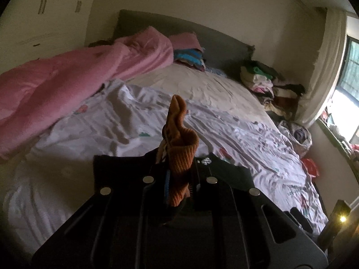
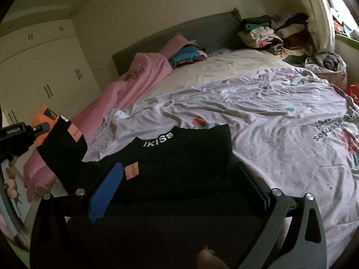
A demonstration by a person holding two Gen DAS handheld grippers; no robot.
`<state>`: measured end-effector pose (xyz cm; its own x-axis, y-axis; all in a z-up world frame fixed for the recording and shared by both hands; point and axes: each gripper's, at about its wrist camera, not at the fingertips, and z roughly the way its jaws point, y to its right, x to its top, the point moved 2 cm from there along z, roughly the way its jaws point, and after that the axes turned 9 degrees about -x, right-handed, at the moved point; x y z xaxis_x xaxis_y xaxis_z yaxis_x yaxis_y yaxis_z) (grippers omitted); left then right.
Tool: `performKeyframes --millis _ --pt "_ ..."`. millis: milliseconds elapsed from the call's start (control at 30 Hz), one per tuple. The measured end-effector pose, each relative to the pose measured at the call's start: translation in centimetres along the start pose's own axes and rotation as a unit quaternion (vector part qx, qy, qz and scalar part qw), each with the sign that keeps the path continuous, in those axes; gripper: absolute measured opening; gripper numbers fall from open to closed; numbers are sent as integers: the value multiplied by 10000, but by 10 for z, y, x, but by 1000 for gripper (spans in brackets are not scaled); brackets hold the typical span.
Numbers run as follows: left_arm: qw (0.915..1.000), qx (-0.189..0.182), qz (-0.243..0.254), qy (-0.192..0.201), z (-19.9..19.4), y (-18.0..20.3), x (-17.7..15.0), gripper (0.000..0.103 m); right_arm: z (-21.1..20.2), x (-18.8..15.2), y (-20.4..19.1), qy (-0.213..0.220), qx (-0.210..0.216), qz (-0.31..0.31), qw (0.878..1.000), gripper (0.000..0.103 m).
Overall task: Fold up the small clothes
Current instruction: 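Lift the sleeve with the left tool and carry it across the body, then lay the sleeve over the first folded sleeve and open the left tool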
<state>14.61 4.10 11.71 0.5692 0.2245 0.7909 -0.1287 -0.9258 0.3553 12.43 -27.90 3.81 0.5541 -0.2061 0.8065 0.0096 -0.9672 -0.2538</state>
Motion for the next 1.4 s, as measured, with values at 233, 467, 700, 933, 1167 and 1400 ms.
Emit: performKeyframes --millis 233,467,700,933,1167,1400 --pt "9989 -334 -55 -320 29 8 -19 6 -3 2 16 72 -162 125 9998 98" --pt "9954 -619 42 -724 61 24 -45 6 -2 3 36 67 -353 278 9990 98" --pt "9894 -805 135 -1200 97 38 -75 6 1 1 53 48 -535 361 9979 98" --pt "9805 -1068 290 -1624 122 49 -103 8 8 -1 68 -29 -808 426 9958 98" --pt "9701 -1434 312 -1935 131 54 -121 29 22 -6 72 -202 -946 435 9944 98" --pt "9721 -1525 255 -1763 120 41 -113 59 43 -15 57 -524 -883 275 9943 98"
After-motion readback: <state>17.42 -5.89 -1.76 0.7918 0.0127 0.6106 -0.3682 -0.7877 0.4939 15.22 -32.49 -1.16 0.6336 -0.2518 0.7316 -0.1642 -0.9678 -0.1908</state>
